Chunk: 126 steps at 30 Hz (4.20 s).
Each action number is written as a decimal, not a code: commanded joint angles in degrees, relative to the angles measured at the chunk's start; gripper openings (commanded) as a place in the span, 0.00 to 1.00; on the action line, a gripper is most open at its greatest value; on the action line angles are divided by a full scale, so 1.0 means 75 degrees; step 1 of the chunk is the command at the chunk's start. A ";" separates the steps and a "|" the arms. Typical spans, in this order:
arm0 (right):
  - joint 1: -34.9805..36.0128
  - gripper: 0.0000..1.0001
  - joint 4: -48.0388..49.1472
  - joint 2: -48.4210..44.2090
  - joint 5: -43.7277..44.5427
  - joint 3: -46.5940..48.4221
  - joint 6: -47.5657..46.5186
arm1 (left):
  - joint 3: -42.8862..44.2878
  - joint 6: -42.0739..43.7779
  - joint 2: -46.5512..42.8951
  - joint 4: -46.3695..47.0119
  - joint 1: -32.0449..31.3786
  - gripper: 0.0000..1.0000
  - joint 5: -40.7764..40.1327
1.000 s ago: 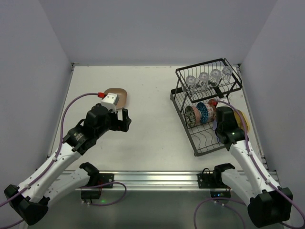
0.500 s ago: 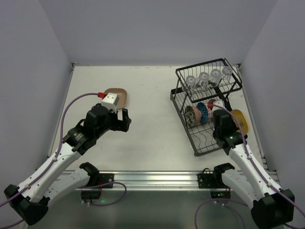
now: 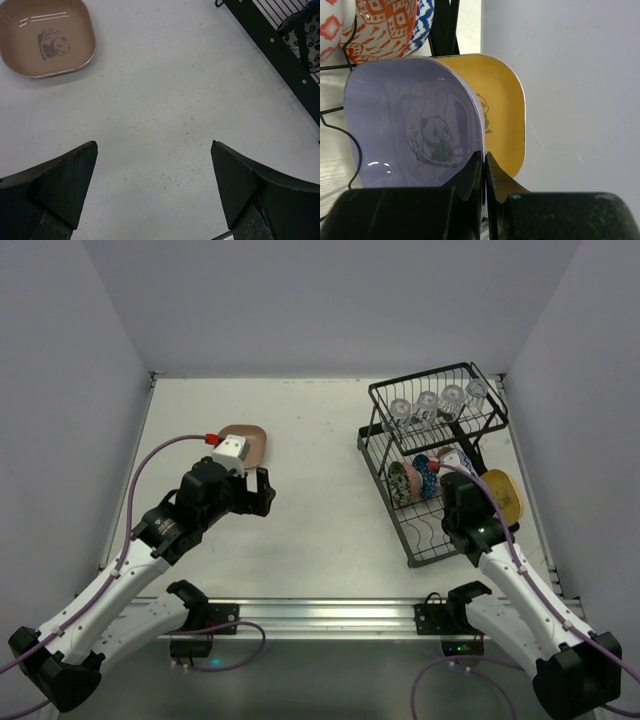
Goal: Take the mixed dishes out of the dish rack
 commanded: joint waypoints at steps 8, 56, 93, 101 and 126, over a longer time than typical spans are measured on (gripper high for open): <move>0.0246 0.00 0.0902 -0.0033 0.0618 0.0103 -0.0320 | 0.0014 0.0225 -0.0016 0.0317 0.0021 1.00 0.0080; 0.0704 0.00 -0.3888 -0.0713 0.0784 0.3077 0.3085 | 0.0096 0.0189 -0.0027 0.0305 0.0009 1.00 -0.0026; 0.5179 0.00 -0.3586 0.2953 -0.1292 0.6360 0.9606 | 0.2662 -0.2553 0.1882 -0.0525 -0.2323 0.93 -0.2190; 0.5391 0.00 -0.2321 0.3003 -0.1127 0.6303 0.9512 | 0.2861 -0.2611 0.2433 -0.0691 -0.2299 0.72 -0.2369; 0.4688 0.99 -0.2390 0.1328 -0.0800 0.5331 0.8750 | 0.3097 -0.1250 0.4177 0.0068 0.3604 0.00 0.1444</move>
